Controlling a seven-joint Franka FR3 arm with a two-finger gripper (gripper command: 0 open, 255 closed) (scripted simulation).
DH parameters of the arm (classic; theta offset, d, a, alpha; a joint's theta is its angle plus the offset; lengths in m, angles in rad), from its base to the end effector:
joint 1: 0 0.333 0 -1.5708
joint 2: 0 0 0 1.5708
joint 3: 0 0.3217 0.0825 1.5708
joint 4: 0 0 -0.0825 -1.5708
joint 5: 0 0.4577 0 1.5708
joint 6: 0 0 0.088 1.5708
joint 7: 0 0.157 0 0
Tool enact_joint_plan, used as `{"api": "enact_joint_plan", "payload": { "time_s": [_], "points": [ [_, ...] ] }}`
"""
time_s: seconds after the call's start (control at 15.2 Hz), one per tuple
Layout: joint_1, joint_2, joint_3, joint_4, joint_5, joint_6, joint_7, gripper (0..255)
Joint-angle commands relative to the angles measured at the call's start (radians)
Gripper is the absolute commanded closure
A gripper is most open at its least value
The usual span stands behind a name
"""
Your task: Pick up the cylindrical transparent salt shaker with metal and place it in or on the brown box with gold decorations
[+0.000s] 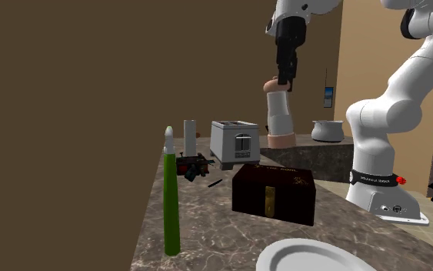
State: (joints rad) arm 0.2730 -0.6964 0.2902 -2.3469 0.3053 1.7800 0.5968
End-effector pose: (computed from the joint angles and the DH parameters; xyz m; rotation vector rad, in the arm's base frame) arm 0.3430 0.2736 0.5206 -2.9762 0.2020 -0.0506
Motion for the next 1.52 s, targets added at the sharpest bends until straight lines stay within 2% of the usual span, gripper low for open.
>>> {"api": "enact_joint_plan", "payload": {
  "time_s": [0.0, 0.79, 1.32, 1.39, 1.45],
  "points": [
    [0.002, -0.004, 0.005, -0.029, 0.005, 0.026, -0.003, 255],
    [0.015, 0.000, 0.036, -0.194, 0.039, 0.194, -0.026, 255],
    [0.015, 0.000, 0.036, -0.194, 0.039, 0.194, -0.026, 255],
    [0.015, 0.000, 0.036, -0.194, 0.039, 0.194, -0.026, 0],
    [0.015, 0.000, 0.036, -0.194, 0.039, 0.194, -0.026, 0]
  ]
}}
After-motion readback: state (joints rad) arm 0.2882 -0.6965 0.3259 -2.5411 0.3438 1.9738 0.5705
